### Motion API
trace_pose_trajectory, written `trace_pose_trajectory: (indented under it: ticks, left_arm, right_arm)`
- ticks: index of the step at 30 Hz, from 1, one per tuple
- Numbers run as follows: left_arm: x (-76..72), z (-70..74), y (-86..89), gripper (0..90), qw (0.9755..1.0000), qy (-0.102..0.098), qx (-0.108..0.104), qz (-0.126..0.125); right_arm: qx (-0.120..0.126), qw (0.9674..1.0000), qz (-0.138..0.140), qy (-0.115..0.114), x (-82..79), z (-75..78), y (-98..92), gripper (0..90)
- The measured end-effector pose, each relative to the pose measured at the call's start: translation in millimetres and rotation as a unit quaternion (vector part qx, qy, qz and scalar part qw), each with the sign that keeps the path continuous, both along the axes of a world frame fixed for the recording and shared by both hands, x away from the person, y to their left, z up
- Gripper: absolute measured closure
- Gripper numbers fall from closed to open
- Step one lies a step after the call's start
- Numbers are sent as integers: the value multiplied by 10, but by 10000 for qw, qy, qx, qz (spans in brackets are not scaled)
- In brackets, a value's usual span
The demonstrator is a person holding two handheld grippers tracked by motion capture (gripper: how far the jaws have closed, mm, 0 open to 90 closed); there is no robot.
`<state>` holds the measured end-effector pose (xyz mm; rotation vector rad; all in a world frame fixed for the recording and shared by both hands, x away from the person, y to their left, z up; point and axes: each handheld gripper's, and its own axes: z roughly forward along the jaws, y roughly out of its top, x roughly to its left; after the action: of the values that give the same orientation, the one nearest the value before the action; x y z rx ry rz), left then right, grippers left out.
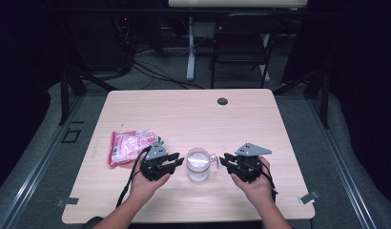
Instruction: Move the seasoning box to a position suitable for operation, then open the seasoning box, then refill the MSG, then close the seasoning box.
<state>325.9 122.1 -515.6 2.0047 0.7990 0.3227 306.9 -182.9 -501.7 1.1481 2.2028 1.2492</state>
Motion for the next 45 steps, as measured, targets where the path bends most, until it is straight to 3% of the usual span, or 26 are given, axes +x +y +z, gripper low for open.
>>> trace_pose_trajectory:
  ticks: [7, 11, 15, 21, 29, 45]
  left_arm:
    - [-6, 27, 7, 705, 10000, 8, -5, 18]
    - [-14, 32, 11, 722, 10000, 44, -7, 11]
    - [-29, 17, -5, 760, 10000, 39, -5, -4]
    - [-62, 6, -34, 817, 9999, -28, 39, -100]
    - [-81, -13, -50, 870, 9997, -3, 144, -214]
    - [-107, -43, -69, 900, 9990, 52, 219, -377]
  right_arm:
    - [19, 9999, -122, 55, 25, 43, 18, 728]
    - [160, 9996, -162, 154, 48, 74, 56, 731]
    - [66, 9998, -172, 74, 64, 90, 107, 743]
    - [212, 9997, -75, 54, 74, 153, 174, 818]
    - [280, 9995, -118, -32, 86, 199, 215, 827]
    - [188, 9993, -139, 296, 175, 62, 252, 840]
